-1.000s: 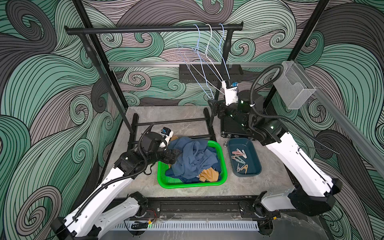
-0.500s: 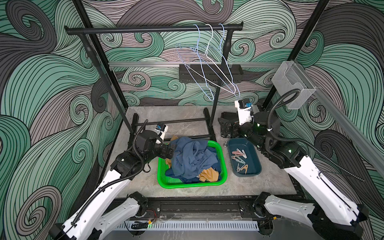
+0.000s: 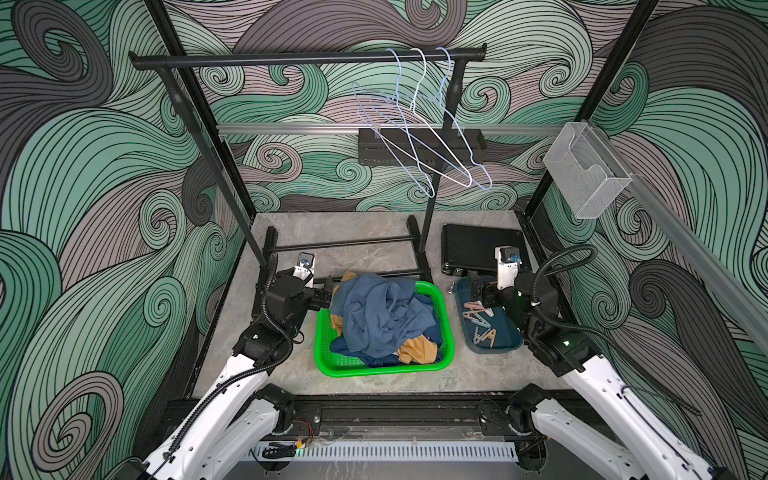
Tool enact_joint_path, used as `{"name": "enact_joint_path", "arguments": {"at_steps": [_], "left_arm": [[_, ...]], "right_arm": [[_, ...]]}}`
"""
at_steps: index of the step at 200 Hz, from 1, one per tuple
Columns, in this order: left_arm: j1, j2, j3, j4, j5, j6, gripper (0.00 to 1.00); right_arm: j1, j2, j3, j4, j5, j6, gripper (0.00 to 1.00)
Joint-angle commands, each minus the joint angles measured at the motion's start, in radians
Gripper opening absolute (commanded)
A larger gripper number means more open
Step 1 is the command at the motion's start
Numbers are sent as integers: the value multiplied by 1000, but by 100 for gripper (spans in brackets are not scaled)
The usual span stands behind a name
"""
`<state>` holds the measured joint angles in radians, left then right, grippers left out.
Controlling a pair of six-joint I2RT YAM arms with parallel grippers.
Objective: Remove the clothespins securing t-shirts to the hanger
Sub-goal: Reset both arms
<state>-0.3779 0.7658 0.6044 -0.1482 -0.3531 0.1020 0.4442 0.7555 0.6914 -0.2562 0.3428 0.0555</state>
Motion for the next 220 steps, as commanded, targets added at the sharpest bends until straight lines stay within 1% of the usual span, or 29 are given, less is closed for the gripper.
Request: {"name": "enact_joint_path", "arguments": {"at_steps": [1,17,31,48,72,95,104,111,121,135,148,158,164,170,180,186,197,214,220], "left_arm": [[53,70,-52,214,-83,84,99],[119,159,-103,324,-60,39,99],[158,247,-132,430,-50,7,99],[187,332,-147,510,-31,-3,99],[227,429,-179,623,2,-14,99],[255,521,-217,742,-6,-44,99],[259,550,-224,800,-6,-24,99],[262,562,-220,812,16,-13,99],[282,594,-212,839,31,-46,99],[299,648,-222,915,48,-67,99],[318,718,-236,997,54,-73,99],[334,735,-231,975,40,-119,99],[336,757,-220,992,20,-115,99],[336,770,-198,971,9,-114,99],[354,759,-168,891,41,-140,98],[363,752,-161,862,58,-150,98],[366,764,-160,881,62,-144,99],[367,760,-157,869,63,-148,99],[367,759,-157,867,65,-148,99]], "right_arm": [[-91,11,-126,227,70,-51,99],[-186,55,-209,331,76,-35,99],[-254,89,-279,457,73,-23,99],[-308,127,-336,580,75,-33,99],[-371,204,-368,686,62,-25,99],[-380,335,-372,808,42,-27,99],[-380,386,-369,855,17,-22,99],[-380,429,-366,892,3,-20,99],[-378,495,-372,969,-1,-19,99],[-378,580,-383,1101,-14,-45,99],[-380,630,-385,1151,-50,-47,99],[-379,681,-404,1242,-94,-59,99],[-380,718,-417,1304,-120,-69,99],[-379,762,-432,1366,-143,-81,99],[-376,835,-444,1498,-155,-99,99],[-373,825,-442,1478,-152,-98,99],[-374,779,-418,1355,-147,-90,99],[-373,818,-372,1334,-139,-91,99],[-374,808,-357,1290,-142,-88,99]]}}
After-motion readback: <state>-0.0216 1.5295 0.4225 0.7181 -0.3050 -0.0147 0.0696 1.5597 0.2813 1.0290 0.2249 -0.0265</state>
